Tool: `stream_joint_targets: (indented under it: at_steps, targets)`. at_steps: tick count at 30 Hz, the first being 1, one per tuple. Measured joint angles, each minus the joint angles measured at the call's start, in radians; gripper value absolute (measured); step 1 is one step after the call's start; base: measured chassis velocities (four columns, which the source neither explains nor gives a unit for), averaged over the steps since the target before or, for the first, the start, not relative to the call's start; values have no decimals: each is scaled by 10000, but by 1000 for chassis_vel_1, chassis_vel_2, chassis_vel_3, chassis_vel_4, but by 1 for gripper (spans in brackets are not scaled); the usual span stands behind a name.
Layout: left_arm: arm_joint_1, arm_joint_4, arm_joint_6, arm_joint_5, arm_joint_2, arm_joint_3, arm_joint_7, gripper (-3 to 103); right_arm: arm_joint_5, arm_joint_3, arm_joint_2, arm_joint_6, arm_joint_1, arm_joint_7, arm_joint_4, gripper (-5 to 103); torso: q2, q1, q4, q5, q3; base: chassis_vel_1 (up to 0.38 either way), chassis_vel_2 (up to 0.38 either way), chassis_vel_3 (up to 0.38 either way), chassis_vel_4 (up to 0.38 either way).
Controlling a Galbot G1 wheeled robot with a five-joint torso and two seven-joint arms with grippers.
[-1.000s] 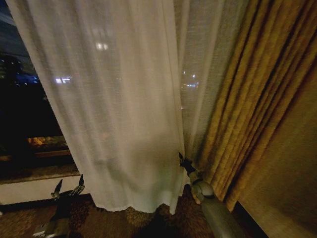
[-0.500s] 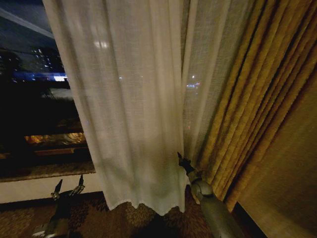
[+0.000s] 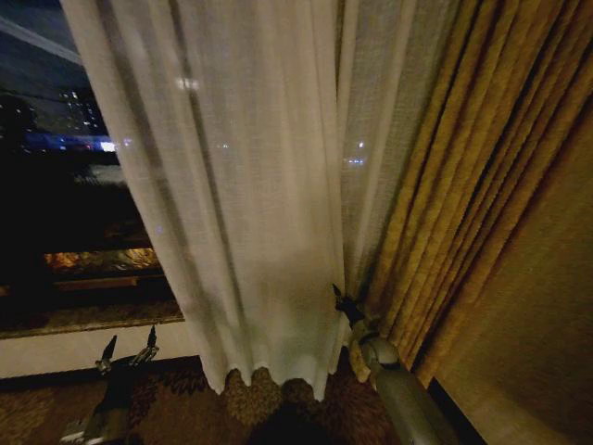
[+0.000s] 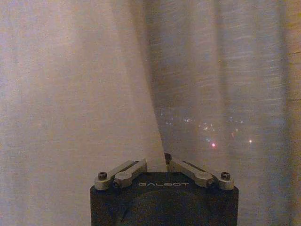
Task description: Open the curtains by pulling them apart, changing their state from closed to fully open.
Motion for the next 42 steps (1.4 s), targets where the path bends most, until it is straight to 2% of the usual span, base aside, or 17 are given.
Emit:
stream_joint_targets:
  at_steps: [7, 12, 16, 21, 24, 25, 30, 36, 42]
  targets:
    - [0, 0, 0, 0, -3, 4, 5, 100, -50, -32, 49, 165, 9, 41, -12, 0, 0, 1, -3, 2, 0, -236, -243, 235, 244]
    - [0, 0, 0, 0, -3, 5, 7, 100, -329, -43, 34, 208, 71, -31, -28, 0, 0, 0, -7, 3, 1, -43, -54, 55, 21]
    - [0, 0, 0, 0, 0, 0, 2, 100, -445, -240, 27, 205, 194, -148, -81, 0, 0, 0, 0, -12, 0, 0, 0, 0, 0]
    - [0, 0, 0, 0, 1, -5, 0, 100, -627, -461, 86, 136, 498, 39, -312, 0, -1, 1, 1, -3, 1, 27, 24, -14, -16]
    - [0, 0, 0, 0, 0, -1, 0, 100, -759, -491, 132, -45, 828, 719, -633, 0, -1, 0, -2, 5, 1, 0, 0, 0, 0]
    - [0, 0, 0, 0, 0, -1, 0, 100, -759, -491, 132, -45, 828, 719, -633, 0, -1, 0, -2, 5, 1, 0, 0, 0, 0]
    - [0, 0, 0, 0, 0, 0, 1, 100, -1117, -291, 91, -292, 1510, 2118, -1366, 0, 0, 0, 0, -2, 1, 0, 0, 0, 0]
    - [0, 0, 0, 0, 0, 0, -1, 100, -1268, -53, -13, -362, 1865, 2663, -1753, 0, 0, 1, 0, -2, 1, 0, 0, 0, 0]
    - [0, 0, 0, 0, -1, 0, -1, 100, -1866, 219, -38, -439, 2157, 3308, -2175, 0, 0, 0, -1, 1, 0, 0, 0, 0, 0]
